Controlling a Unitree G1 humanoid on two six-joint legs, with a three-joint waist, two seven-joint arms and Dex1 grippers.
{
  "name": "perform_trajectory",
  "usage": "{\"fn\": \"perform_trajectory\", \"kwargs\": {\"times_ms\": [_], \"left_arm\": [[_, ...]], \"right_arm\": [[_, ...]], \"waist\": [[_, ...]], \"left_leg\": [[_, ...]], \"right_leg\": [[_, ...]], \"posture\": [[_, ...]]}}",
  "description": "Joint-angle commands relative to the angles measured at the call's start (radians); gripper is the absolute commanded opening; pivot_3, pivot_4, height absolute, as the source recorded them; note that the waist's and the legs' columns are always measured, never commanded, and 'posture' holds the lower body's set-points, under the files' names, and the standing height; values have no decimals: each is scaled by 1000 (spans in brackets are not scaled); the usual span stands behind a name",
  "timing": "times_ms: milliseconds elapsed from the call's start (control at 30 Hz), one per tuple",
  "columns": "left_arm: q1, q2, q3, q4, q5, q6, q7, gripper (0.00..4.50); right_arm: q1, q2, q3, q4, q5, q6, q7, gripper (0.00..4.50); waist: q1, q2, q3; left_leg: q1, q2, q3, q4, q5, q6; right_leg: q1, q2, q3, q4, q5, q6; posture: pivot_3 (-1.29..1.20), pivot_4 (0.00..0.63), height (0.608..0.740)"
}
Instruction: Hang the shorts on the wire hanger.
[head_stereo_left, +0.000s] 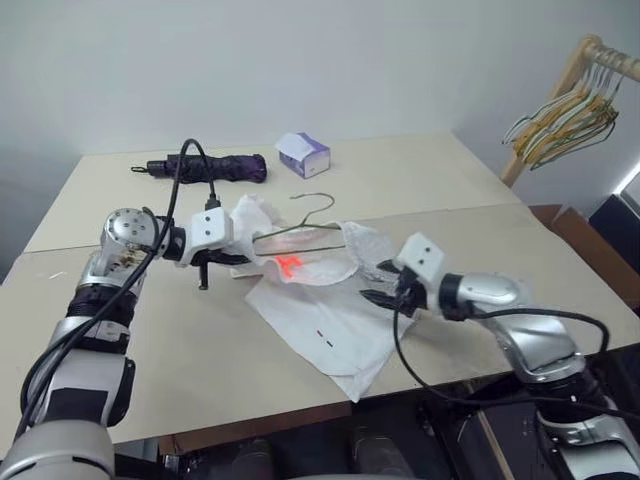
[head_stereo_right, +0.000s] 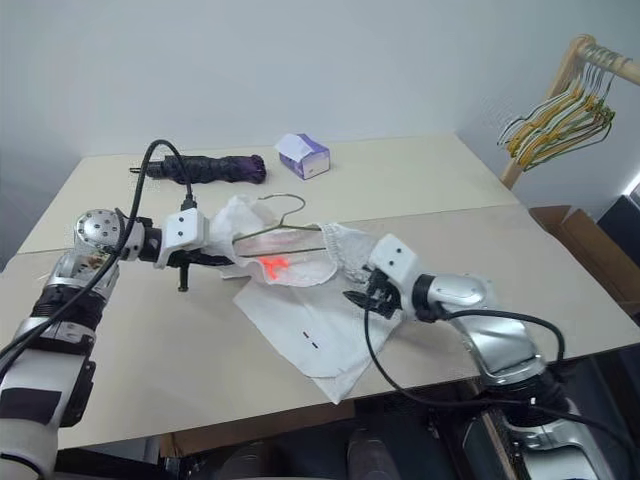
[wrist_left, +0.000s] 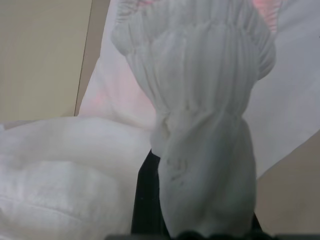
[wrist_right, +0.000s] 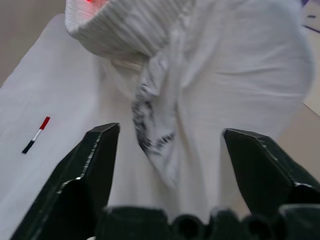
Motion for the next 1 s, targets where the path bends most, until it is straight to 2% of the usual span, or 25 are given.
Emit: {"fn": "perform_trajectory", "kwargs": {"times_ms": [33, 133, 200, 400, 500, 833, 867, 1000], "left_arm": [[-55, 19, 20, -28, -28, -14, -45, 0], [-80, 8, 17, -16, -29, -21, -74, 0], [-94, -4, 15, -11, -33, -23, -94, 0], [-123, -47, 10, -11, -32, -25, -117, 0], [-133, -58, 9, -16, -29, -29, -124, 0], [-133, -59, 12, -23, -29, -37, -134, 0], [-134, -60, 12, -22, -30, -39, -137, 0], [-136, -66, 19, -16, -46, -44, -154, 0]], "right_arm": [[-79, -96, -124, -23, 94, 1, 124, 4451], [-196, -161, -79, 78, 64, -40, 211, 4451], [-280, -167, -2, 158, 3, -73, 248, 4451], [-489, -102, 240, 372, -165, -144, 392, 4451], [-557, -44, 297, 468, -222, -154, 406, 3856], [-578, -14, 301, 523, -274, -182, 466, 155], [-574, -14, 297, 519, -272, -177, 470, 10], [-561, -12, 268, 490, -245, -112, 477, 10]], "waist": [[0, 0, 0], [-6, 0, 0], [-10, 0, 0], [-26, 0, 0], [-31, 0, 0], [-28, 0, 0], [-28, 0, 0], [-28, 0, 0]], "left_leg": [[0, 0, 0, 0, 0, 0], [1, 1, 0, 0, 0, 0], [2, 1, 1, 0, 0, 0], [-1, 1, 1, 0, 0, 0], [-2, 0, 0, 1, 0, 0], [-1, 0, -1, 1, 0, 0], [-1, 0, -1, 1, 0, 0], [-1, 0, -1, 1, 0, 0]], "right_leg": [[0, 0, 0, 0, 0, 0], [0, 1, 0, 0, 0, 0], [0, 1, 0, 0, 0, 0], [-2, 1, 1, 0, 0, 0], [-2, 0, 0, 0, 0, 0], [-2, 0, 0, 2, 0, 0], [-2, 0, 0, 2, 0, 0], [-2, 0, 0, 4, 0, 0]], "posture": [[-102, 0, 740], [-107, 0, 740], [-113, 0, 740], [-108, 0, 740], [-98, 0, 740], [-73, 0, 740], [-73, 0, 740], [-73, 0, 740]]}}
